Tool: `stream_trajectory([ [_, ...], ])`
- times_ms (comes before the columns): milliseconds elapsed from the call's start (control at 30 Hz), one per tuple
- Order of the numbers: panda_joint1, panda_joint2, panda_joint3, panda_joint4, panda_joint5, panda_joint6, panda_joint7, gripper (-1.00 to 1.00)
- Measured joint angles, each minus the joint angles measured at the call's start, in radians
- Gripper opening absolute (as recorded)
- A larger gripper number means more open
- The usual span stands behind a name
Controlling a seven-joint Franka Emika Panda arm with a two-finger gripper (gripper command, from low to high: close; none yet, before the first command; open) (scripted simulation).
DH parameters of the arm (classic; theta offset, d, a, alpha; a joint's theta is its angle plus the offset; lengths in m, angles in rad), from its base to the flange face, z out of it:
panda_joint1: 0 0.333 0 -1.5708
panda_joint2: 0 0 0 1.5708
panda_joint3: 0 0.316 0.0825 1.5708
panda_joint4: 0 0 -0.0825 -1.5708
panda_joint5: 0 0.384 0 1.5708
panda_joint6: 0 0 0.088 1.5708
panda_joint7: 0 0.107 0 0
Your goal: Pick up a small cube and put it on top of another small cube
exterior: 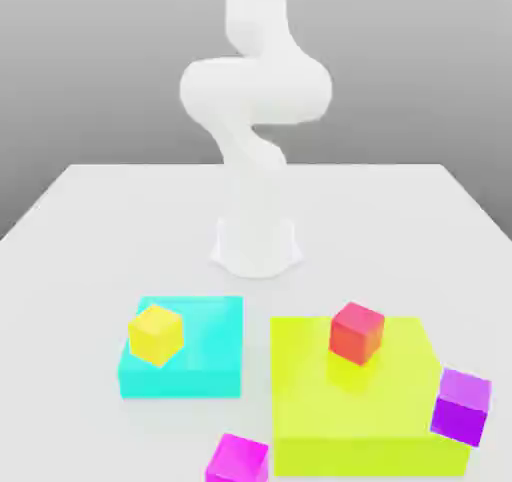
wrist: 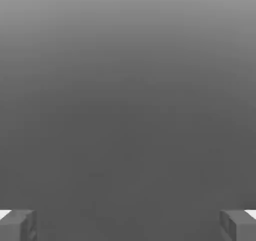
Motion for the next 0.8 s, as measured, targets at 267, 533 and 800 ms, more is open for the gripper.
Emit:
stream_trajectory([
  [267,-0.030,0.296,0.019,-0.024,-0.015,0.102,0.088,0.00],
  [533,-0.051,0.586,0.028,-0.047,-0.030,0.202,0.174,0.00],
  [800,-0.056,0.876,0.022,-0.070,-0.028,0.302,0.248,0.00],
])
